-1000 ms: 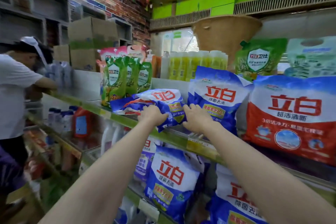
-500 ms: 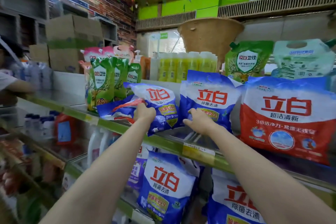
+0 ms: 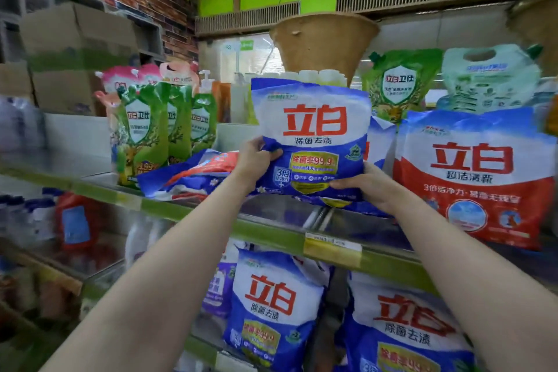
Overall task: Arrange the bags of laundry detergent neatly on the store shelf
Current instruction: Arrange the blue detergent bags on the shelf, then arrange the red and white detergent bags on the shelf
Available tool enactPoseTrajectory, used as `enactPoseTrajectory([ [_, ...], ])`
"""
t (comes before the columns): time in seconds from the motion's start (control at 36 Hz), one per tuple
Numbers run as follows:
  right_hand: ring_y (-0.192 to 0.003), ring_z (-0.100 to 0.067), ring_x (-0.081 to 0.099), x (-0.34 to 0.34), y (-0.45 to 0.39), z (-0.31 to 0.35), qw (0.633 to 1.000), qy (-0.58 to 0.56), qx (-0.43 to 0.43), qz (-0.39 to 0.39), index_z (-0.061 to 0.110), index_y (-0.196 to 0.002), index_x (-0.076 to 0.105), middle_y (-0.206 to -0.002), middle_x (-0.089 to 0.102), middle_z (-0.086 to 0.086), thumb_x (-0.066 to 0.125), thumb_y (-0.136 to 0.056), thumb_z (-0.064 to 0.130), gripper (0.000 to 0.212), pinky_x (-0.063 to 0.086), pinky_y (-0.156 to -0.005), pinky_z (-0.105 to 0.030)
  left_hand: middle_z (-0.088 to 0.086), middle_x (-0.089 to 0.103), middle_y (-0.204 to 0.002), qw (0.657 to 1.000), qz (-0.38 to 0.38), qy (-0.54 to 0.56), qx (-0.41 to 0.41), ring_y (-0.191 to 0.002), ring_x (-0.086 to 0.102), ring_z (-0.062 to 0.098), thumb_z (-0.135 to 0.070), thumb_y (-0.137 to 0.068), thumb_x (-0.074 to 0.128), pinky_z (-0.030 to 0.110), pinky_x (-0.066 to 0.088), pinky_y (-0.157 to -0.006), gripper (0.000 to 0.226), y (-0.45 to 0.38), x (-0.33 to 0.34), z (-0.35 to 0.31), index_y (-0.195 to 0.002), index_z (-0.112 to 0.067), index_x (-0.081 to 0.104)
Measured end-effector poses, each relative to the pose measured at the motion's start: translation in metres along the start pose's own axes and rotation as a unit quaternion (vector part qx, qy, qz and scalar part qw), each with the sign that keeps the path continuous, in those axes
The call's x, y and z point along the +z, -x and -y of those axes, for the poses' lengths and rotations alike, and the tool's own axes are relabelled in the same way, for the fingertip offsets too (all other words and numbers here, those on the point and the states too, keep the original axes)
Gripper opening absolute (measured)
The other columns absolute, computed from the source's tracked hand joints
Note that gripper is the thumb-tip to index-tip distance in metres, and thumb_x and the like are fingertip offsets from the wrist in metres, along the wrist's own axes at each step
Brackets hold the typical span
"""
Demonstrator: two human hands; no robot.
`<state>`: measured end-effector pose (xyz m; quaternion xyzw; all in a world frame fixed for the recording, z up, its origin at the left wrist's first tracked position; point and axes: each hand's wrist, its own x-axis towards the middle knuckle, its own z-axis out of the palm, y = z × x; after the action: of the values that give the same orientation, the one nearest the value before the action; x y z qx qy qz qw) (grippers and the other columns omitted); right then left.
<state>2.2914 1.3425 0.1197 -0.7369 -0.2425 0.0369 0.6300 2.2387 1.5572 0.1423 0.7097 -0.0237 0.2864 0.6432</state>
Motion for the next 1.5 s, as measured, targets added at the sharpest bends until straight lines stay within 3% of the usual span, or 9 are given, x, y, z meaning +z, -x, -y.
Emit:
enactPoseTrajectory([
  [0.11, -0.101, -0.02, 0.064, -0.015, 0.009, -0.006, 0.994, 0.058, 0.004, -0.087, 0.011, -0.114, 0.061, -0.112, 0.068, -0.004, 0.079, -0.067, -0.005, 0.052, 0.05, -0.095, -0.039, 0.02, 0.065, -0.113, 0.994, -0.029, -0.103, -0.022, -0.107, 0.061, 0.033, -0.005, -0.084, 0.065, 0.046, 0.048, -0.095, 0.019, -0.021, 0.038, 0.02, -0.102, -0.003, 0.061],
  [0.22, -0.113, -0.022, 0.058, -0.016, 0.016, -0.015, 0.975, 0.195, 0.009, -0.105, 0.004, -0.123, 0.059, -0.125, 0.061, -0.006, 0.074, -0.076, -0.003, 0.049, 0.044, -0.092, -0.027, 0.026, 0.047, -0.133, 0.928, -0.065, -0.365, -0.034, -0.126, 0.043, 0.039, -0.03, -0.089, 0.062, 0.041, 0.038, -0.1, 0.048, -0.021, 0.059, 0.038, -0.126, -0.003, 0.048],
  [0.39, -0.132, -0.033, 0.039, -0.017, -0.012, -0.025, 0.825, 0.552, 0.101, -0.059, 0.017, -0.139, 0.046, -0.151, 0.033, -0.015, 0.06, -0.084, 0.055, 0.069, 0.035, -0.104, -0.032, 0.026, 0.04, -0.142, 0.918, -0.013, -0.388, -0.077, -0.128, 0.044, 0.041, -0.04, -0.097, 0.047, 0.043, 0.039, -0.1, 0.069, -0.035, 0.07, 0.064, -0.14, 0.008, 0.022],
  [0.53, -0.129, -0.033, 0.04, -0.013, -0.028, -0.03, 0.832, 0.539, 0.108, -0.074, 0.013, -0.131, 0.055, -0.143, 0.044, -0.013, 0.061, -0.084, 0.055, 0.064, 0.035, -0.104, -0.033, 0.028, 0.045, -0.137, 0.928, -0.027, -0.363, -0.073, -0.125, 0.047, 0.04, -0.034, -0.096, 0.051, 0.04, 0.039, -0.097, 0.068, -0.044, 0.065, 0.064, -0.138, 0.01, 0.021],
  [0.72, -0.129, -0.033, 0.043, -0.005, -0.023, -0.031, 0.864, 0.458, 0.127, -0.166, 0.001, -0.149, 0.012, -0.147, 0.035, -0.018, 0.074, -0.076, 0.046, 0.106, 0.042, -0.099, -0.038, 0.023, 0.059, -0.123, 0.926, 0.027, -0.372, -0.055, -0.115, 0.054, 0.038, -0.014, -0.088, 0.054, 0.04, 0.044, -0.093, 0.038, -0.032, 0.055, 0.064, -0.12, 0.005, 0.052],
  [0.92, -0.13, -0.033, 0.04, 0.015, 0.0, -0.022, 0.823, 0.495, 0.147, -0.235, 0.006, -0.147, 0.013, -0.145, 0.03, -0.016, 0.072, -0.08, 0.042, 0.096, 0.044, -0.094, -0.044, 0.013, 0.065, -0.106, 0.886, 0.08, -0.457, 0.005, -0.098, 0.061, 0.032, -0.017, -0.087, 0.052, 0.032, 0.045, -0.071, 0.023, -0.008, 0.044, 0.047, -0.104, -0.003, 0.058],
  [1.06, -0.129, -0.031, 0.032, 0.025, 0.008, -0.007, 0.753, 0.588, 0.038, -0.292, 0.004, -0.14, 0.023, -0.141, 0.028, -0.017, 0.057, -0.09, 0.016, 0.062, 0.043, -0.096, -0.038, 0.016, 0.068, -0.099, 0.872, 0.062, -0.479, 0.08, -0.095, 0.062, 0.033, -0.01, -0.082, 0.05, 0.032, 0.042, -0.068, 0.017, 0.0, 0.028, 0.029, -0.094, -0.004, 0.061],
  [1.22, -0.125, -0.031, 0.033, 0.05, 0.008, 0.015, 0.748, 0.633, -0.045, -0.196, 0.007, -0.133, 0.034, -0.137, 0.031, -0.014, 0.054, -0.089, 0.015, 0.049, 0.038, -0.099, -0.044, 0.022, 0.061, -0.107, 0.874, -0.005, -0.47, 0.124, -0.104, 0.057, 0.036, -0.024, -0.088, 0.051, 0.036, 0.044, -0.083, 0.028, 0.007, 0.003, 0.007, -0.103, -0.003, 0.063],
  [1.5, -0.138, -0.033, 0.02, 0.119, -0.001, 0.038, 0.757, 0.65, -0.06, 0.029, 0.01, -0.141, 0.028, -0.147, 0.025, -0.014, 0.055, -0.092, 0.032, 0.061, 0.026, -0.106, -0.056, 0.019, 0.044, -0.124, 0.792, -0.064, -0.603, 0.064, -0.12, 0.043, 0.037, -0.03, -0.085, 0.056, 0.043, 0.04, -0.096, 0.042, 0.031, -0.086, -0.007, -0.119, -0.006, 0.052],
])
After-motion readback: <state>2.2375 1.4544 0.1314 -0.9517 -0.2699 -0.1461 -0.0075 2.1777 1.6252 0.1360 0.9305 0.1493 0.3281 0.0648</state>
